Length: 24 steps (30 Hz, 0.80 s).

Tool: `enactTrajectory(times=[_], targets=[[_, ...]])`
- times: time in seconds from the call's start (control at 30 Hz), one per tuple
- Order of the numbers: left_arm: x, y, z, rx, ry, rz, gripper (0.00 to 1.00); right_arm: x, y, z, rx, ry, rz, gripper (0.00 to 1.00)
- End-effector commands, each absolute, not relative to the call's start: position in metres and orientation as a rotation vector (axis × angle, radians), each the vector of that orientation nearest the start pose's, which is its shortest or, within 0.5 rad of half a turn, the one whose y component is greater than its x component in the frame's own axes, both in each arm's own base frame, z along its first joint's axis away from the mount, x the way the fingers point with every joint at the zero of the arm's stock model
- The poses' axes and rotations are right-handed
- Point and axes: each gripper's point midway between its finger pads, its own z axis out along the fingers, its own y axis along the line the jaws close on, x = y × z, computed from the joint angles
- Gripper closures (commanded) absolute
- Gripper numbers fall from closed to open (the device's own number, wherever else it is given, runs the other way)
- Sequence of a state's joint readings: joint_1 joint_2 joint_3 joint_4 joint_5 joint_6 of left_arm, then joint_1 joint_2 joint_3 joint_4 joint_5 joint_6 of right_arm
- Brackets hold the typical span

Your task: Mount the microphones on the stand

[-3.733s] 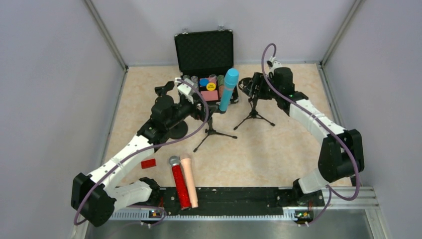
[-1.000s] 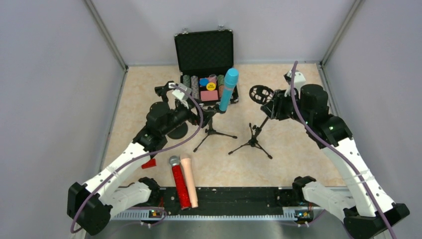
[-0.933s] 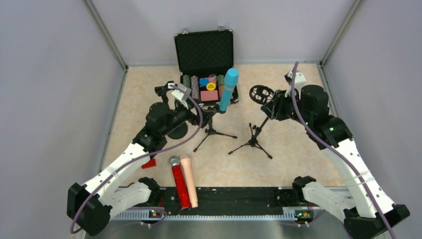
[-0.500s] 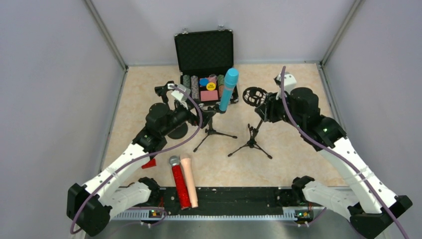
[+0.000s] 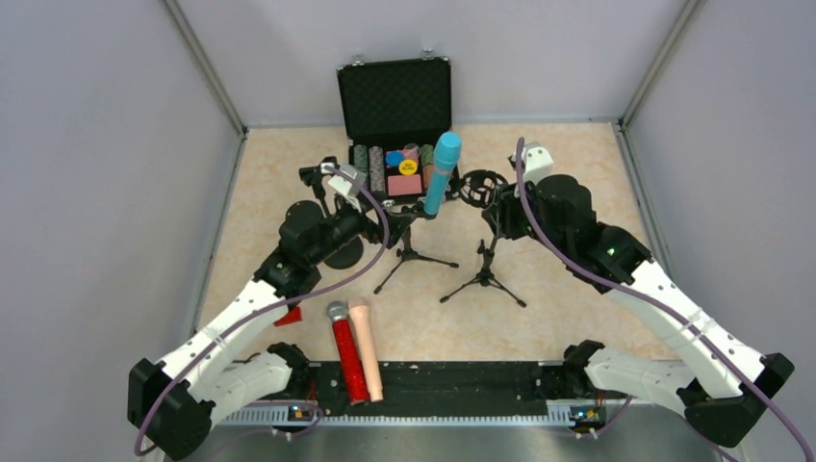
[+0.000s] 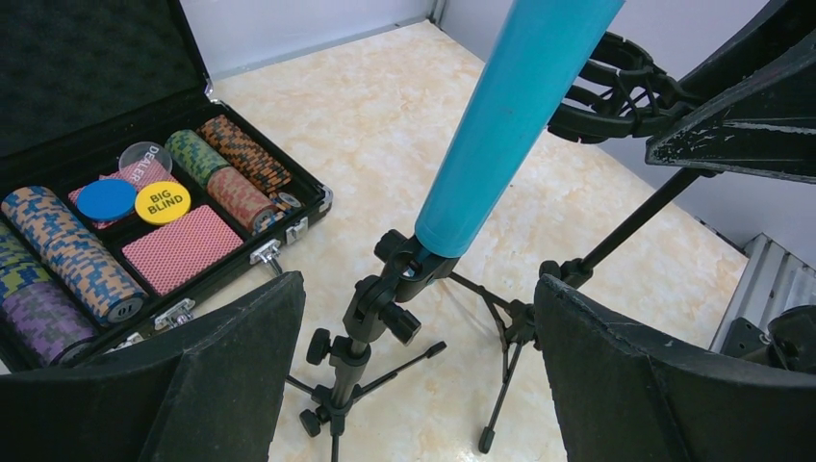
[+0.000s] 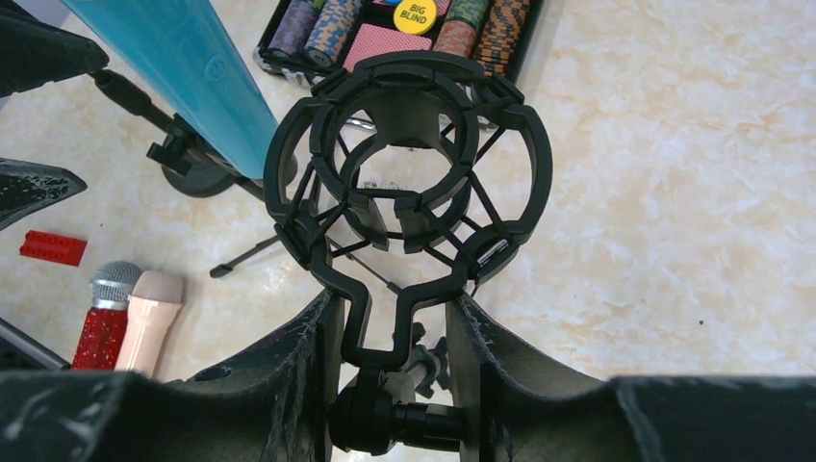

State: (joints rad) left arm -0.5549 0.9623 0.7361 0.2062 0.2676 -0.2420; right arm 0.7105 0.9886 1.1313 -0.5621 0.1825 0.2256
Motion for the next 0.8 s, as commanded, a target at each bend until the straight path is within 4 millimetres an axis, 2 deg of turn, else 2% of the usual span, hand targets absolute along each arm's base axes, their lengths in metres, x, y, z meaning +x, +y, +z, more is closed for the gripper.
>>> enactTrajectory(times=[0.0,0.13,0.2,0.3,0.5,0.77], targets=[[0.276,-0.233,0.3,0.447,1.545,-0.821,0.07,0.262,0.188,0.293,-0.376,1.937,0.373,0.59],[0.276,-0.232,0.3,0.448,1.545,-0.813,0.07,0.26,0.189,0.3,-0.366,1.902,0.402,0.39],[0.276,-0.232,0.3,0.447,1.545,-0.812,0.07,0.259,0.19,0.302,-0.369,1.887,0.421,0.26],[0.276,-0.232,0.3,0.447,1.547,-0.812,0.07,0.257,0.193,0.303,-0.377,1.872,0.446,0.16],[0.277,-0.231,0.3,0.444,1.55,-0.807,0.06,0.257,0.198,0.304,-0.38,1.855,0.477,0.12],[0.277,-0.23,0.295,0.437,1.584,-0.8,0.06,0.262,0.201,0.295,-0.367,1.873,0.468,0.1]])
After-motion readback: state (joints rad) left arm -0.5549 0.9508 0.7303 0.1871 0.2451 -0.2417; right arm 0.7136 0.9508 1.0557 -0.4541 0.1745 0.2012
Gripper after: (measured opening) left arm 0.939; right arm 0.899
